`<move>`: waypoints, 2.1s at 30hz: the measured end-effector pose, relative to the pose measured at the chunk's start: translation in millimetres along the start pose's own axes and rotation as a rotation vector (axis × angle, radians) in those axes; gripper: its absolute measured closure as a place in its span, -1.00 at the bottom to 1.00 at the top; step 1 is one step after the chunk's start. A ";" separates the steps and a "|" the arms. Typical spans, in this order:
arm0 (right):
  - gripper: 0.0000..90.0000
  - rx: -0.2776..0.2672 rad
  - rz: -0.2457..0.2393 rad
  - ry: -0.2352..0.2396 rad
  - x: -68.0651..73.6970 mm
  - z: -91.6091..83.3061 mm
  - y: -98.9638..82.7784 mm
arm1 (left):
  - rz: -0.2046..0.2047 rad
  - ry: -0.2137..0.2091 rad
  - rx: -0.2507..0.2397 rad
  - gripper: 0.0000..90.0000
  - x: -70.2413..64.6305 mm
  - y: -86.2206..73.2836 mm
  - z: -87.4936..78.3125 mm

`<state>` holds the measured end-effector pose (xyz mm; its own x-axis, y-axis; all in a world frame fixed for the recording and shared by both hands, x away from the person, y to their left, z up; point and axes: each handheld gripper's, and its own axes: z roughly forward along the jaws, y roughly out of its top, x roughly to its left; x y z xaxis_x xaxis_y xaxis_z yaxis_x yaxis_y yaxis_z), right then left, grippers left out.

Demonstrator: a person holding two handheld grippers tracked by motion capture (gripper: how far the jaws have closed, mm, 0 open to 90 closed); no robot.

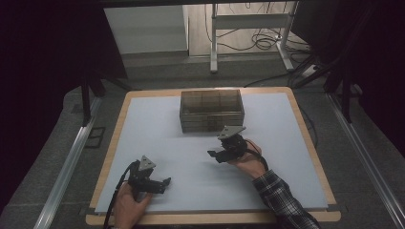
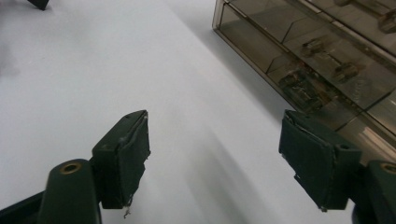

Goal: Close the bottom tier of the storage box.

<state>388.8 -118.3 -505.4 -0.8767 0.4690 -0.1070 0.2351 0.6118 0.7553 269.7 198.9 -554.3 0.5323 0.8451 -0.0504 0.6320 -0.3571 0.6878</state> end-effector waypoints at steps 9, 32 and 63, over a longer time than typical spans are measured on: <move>-0.57 -0.002 0.004 0.017 4.3 -2.5 0.5 | 0.000 0.000 0.000 -1.00 0.0 0.0 0.0; -0.77 -0.008 -0.017 0.018 15.5 -9.4 -2.2 | 0.000 0.001 0.000 -1.00 0.0 0.0 0.0; -0.84 0.001 -0.021 0.013 18.4 -26.5 -15.2 | -0.001 0.001 0.001 -1.00 0.0 0.1 -0.1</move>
<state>357.9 -135.8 -501.8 -0.8868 0.4476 -0.1147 0.2168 0.6222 0.7522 269.7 198.9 -554.2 0.5315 0.8456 -0.0504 0.6332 -0.3570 0.6868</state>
